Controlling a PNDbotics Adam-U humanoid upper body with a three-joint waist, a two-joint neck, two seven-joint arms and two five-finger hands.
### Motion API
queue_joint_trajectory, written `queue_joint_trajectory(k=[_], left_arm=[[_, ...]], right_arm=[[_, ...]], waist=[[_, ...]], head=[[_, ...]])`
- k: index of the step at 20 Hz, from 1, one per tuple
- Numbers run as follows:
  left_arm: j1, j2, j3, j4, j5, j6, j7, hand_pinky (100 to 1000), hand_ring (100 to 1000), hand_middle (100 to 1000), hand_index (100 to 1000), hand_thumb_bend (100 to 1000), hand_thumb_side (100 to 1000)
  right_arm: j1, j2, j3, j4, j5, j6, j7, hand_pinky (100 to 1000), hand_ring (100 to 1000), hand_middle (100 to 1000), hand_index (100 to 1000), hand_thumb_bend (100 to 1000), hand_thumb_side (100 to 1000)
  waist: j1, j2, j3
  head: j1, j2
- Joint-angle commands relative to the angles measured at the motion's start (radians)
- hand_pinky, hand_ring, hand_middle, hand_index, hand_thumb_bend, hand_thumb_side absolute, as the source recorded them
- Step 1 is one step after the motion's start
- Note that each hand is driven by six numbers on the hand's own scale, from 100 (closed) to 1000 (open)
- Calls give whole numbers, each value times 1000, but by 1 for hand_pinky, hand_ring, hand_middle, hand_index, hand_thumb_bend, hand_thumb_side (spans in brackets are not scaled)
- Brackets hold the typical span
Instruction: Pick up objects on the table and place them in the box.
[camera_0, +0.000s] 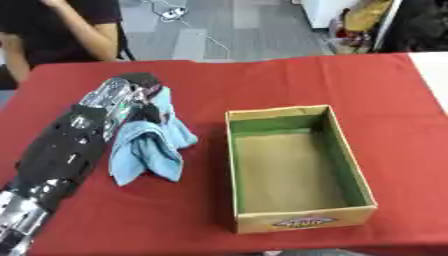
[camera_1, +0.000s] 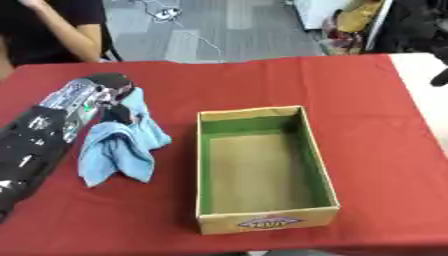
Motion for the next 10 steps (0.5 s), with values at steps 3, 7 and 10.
queue_joint_trajectory(k=[3,7,10], left_arm=[[-5,109,103,-175,109,64,77,100,100,100,100,100,114],[-17,150,161,-291,186,94,145,100,100,100,100,100,144],[-27,134,208,-421,247,88,252,100,100,100,100,100,253]], right_arm=[[-9,-16,-7,-16,2,4,-1,597,780,807,972,100,686],[-6,-17,-7,-16,3,5,-2,597,780,807,972,100,686],[-6,-17,-9,-16,4,5,-4,597,781,807,971,100,686]], waist=[[2,-15,2],[3,-19,4],[2,-21,6]], head=[[-22,-2],[-30,-2],[-35,-2]])
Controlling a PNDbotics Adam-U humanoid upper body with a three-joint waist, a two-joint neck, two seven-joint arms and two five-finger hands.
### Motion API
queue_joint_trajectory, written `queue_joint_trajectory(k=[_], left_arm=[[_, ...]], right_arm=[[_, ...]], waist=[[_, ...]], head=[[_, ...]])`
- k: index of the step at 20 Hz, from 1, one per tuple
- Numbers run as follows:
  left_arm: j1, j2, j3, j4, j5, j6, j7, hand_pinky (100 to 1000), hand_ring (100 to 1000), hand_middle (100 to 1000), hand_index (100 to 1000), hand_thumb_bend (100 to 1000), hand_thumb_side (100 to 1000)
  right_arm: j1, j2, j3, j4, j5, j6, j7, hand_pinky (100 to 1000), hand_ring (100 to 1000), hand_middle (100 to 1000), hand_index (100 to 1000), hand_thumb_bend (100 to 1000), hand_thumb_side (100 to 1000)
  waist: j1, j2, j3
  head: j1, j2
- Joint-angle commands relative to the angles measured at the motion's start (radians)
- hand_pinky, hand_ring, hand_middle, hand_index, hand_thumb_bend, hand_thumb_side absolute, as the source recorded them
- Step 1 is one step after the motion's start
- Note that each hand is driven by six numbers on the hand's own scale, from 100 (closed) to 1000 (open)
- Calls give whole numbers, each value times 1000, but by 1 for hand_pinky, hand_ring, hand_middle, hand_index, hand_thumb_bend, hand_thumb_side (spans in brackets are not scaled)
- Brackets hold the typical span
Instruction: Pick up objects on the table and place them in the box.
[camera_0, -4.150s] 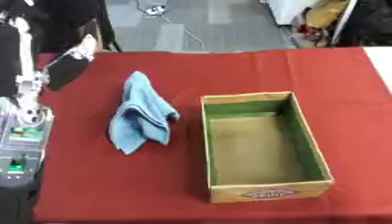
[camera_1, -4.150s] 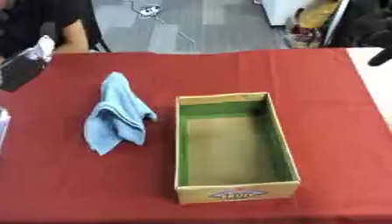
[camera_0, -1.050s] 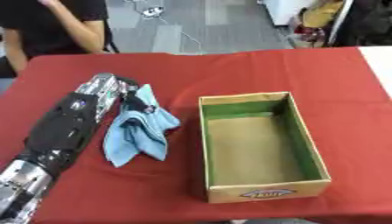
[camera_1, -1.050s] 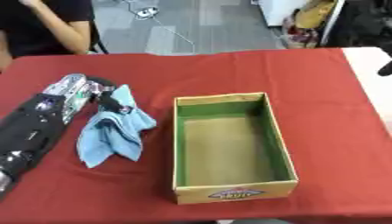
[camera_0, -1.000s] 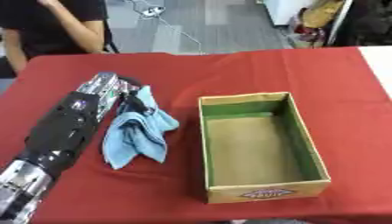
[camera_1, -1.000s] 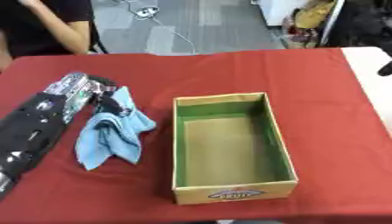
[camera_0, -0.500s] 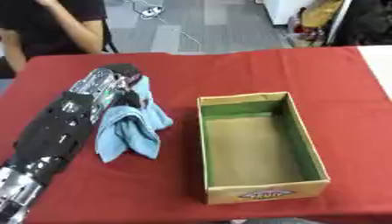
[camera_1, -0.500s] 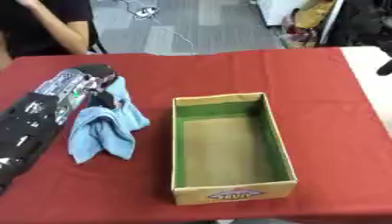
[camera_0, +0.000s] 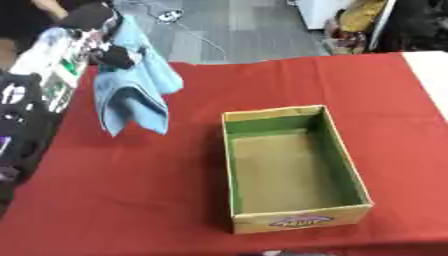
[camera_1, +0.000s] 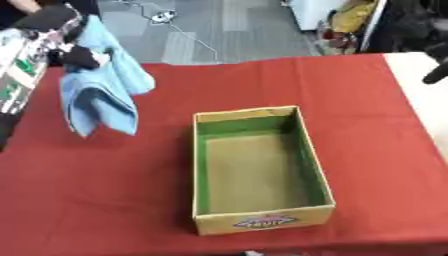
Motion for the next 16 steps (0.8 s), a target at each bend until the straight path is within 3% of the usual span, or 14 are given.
queue_joint_trajectory(k=[1,6,10,13,14,16], left_arm=[[-18,15,53,-135,67,0,110,100,100,100,100,100,233],[-38,-114,84,-304,139,-52,361,100,100,100,104,100,457],[-67,-217,56,-347,197,-124,514,100,100,100,106,100,470],[-84,-242,-16,-339,205,-162,462,100,100,100,105,100,448],[-88,-245,-42,-336,198,-168,424,100,100,100,101,100,384],[-94,-248,-90,-325,183,-173,341,100,100,100,100,100,348]], right_arm=[[-7,-17,-9,-16,3,3,-2,597,781,807,971,100,686],[-9,-13,-10,-16,2,2,-5,599,781,807,971,100,684],[-12,-10,-7,-16,0,2,-3,599,781,807,972,100,682],[-16,-7,-9,-16,-3,2,-7,600,781,807,974,100,681],[-18,-6,-9,-16,-6,2,-10,599,783,816,985,100,739],[-22,-4,-11,-16,-22,1,-25,602,790,832,1000,100,770]], waist=[[-1,-13,2],[-7,-14,1],[-8,-13,-2],[-6,-13,-5],[-5,-13,-6],[-4,-13,-8]], head=[[-19,-2],[-10,-2],[10,-2],[20,-2],[24,-2],[28,-2]])
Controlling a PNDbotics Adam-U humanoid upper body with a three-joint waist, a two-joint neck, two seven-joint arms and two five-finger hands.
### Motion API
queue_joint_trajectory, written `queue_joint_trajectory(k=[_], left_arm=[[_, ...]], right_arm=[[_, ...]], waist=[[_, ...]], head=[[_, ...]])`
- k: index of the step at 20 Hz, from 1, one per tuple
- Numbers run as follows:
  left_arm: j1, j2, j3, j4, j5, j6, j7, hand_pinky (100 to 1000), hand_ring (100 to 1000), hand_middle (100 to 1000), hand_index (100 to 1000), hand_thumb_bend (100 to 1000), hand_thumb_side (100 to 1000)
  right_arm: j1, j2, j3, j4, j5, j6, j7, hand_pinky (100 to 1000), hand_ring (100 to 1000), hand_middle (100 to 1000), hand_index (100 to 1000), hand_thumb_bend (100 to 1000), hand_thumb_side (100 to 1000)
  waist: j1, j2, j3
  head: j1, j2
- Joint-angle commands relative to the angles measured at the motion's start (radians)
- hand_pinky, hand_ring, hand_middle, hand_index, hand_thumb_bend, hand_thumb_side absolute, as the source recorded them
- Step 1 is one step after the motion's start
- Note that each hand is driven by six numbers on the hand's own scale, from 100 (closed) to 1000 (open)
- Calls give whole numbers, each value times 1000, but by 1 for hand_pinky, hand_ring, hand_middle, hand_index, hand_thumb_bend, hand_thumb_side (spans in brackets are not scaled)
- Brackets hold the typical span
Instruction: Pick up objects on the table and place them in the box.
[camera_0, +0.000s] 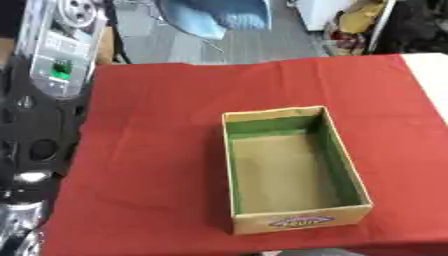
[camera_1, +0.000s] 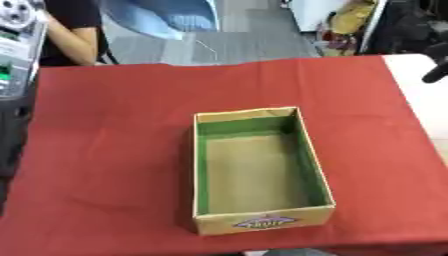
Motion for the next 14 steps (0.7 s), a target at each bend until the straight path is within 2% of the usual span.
queue_joint_trajectory(k=[1,5,9,11,13,14], left_arm=[[-26,4,-74,11,-16,-14,-112,100,100,100,100,100,333],[-36,2,-173,60,-33,-25,-246,100,100,100,100,100,287],[-53,18,-290,98,-30,-62,-385,100,100,100,101,100,259],[-56,24,-336,107,-19,-80,-449,100,100,100,104,100,295],[-55,28,-381,118,-3,-94,-519,100,100,100,133,100,400],[-54,29,-393,119,2,-96,-549,100,100,129,192,100,344]], right_arm=[[-19,-4,-13,-16,-27,-4,-29,606,791,833,1000,101,772],[-24,-5,-17,-16,-42,-12,-70,611,792,828,1000,101,761],[-27,-6,-12,-16,-33,-13,-68,610,792,825,999,100,756],[-28,-6,-10,-16,-31,-12,-64,610,791,823,997,100,756],[-29,-7,-9,-16,-29,-12,-59,610,791,822,996,100,754],[-29,-7,-9,-16,-28,-12,-58,610,791,822,996,100,754]], waist=[[0,-12,-3],[2,-11,-9],[6,-10,-13],[6,-10,-14],[7,-10,-15],[7,-10,-15]], head=[[16,-2],[23,-2],[27,-2],[28,-2],[28,-2],[28,-2]])
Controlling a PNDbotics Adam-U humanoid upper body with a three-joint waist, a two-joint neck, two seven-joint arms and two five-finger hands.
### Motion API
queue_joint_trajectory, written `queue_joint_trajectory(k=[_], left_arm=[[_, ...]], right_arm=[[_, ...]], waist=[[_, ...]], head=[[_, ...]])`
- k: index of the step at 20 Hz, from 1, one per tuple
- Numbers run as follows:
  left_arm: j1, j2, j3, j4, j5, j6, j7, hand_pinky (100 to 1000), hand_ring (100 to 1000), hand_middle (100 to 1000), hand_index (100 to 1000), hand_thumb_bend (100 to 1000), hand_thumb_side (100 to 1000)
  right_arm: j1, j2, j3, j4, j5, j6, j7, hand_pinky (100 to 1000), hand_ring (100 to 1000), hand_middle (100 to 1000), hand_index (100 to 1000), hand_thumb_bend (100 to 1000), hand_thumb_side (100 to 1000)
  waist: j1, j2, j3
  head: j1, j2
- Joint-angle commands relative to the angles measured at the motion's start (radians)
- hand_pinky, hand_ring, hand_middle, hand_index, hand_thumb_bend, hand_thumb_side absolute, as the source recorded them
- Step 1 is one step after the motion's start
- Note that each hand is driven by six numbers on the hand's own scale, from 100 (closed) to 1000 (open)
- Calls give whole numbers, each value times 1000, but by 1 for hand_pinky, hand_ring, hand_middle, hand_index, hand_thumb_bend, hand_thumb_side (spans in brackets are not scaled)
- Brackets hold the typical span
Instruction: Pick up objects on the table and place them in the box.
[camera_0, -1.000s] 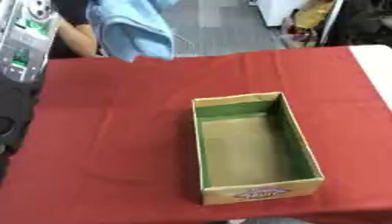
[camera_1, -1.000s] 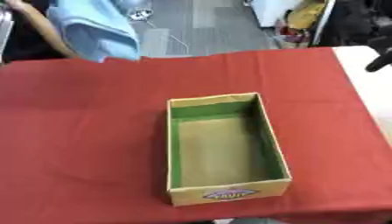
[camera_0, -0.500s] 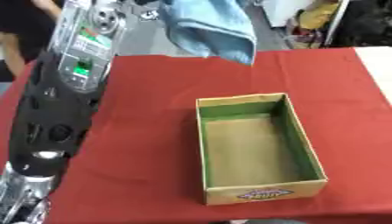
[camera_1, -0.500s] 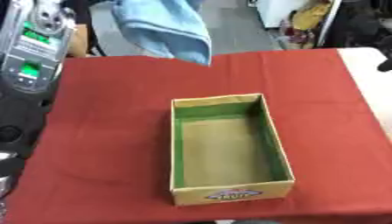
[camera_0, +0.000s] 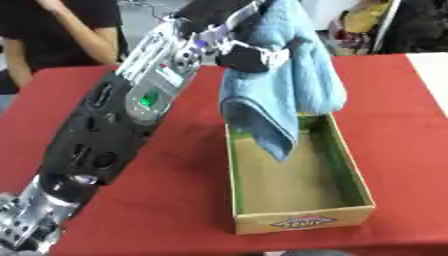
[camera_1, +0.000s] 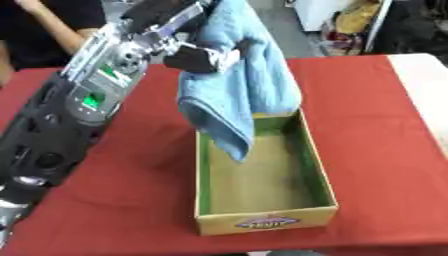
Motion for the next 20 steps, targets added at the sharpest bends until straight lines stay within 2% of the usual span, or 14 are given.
queue_joint_trajectory(k=[1,2,3,4,6,7,12,20], left_arm=[[-18,25,-52,9,21,-12,-123,100,194,384,465,100,227],[-15,26,-62,15,26,-9,-172,303,393,529,607,100,541],[-6,28,-78,30,31,-2,-246,427,558,666,730,237,823],[-4,27,-81,37,36,7,-315,536,666,745,798,386,973],[5,31,-78,45,29,26,-418,661,794,858,885,638,1000],[10,33,-72,44,18,32,-446,704,829,885,901,698,1000],[19,34,-58,36,-3,40,-469,751,858,911,922,723,1000],[20,31,-51,29,-20,39,-414,819,903,965,961,623,1000]], right_arm=[[-15,-14,0,-16,3,-1,7,610,791,822,996,100,753],[-15,-14,0,-16,4,-1,8,610,791,821,996,100,751],[-15,-15,0,-16,4,-1,9,609,791,821,996,100,753],[-15,-15,0,-16,5,-1,10,609,790,821,995,100,751],[-15,-15,0,-16,5,-1,11,609,790,819,994,100,752],[-14,-16,0,-16,6,-1,13,608,789,819,993,100,753],[-12,-16,0,-16,8,0,19,607,788,816,991,100,754],[-13,-15,2,-16,8,2,28,606,786,813,988,100,754]], waist=[[-2,-10,-2],[-2,-10,-2],[-2,-10,-2],[-3,-10,-2],[-3,-10,-1],[-3,-9,0],[-4,-8,1],[-4,-9,1]], head=[[6,-2],[6,-2],[7,-2],[7,-2],[5,-2],[4,-2],[6,-2],[6,-2]])
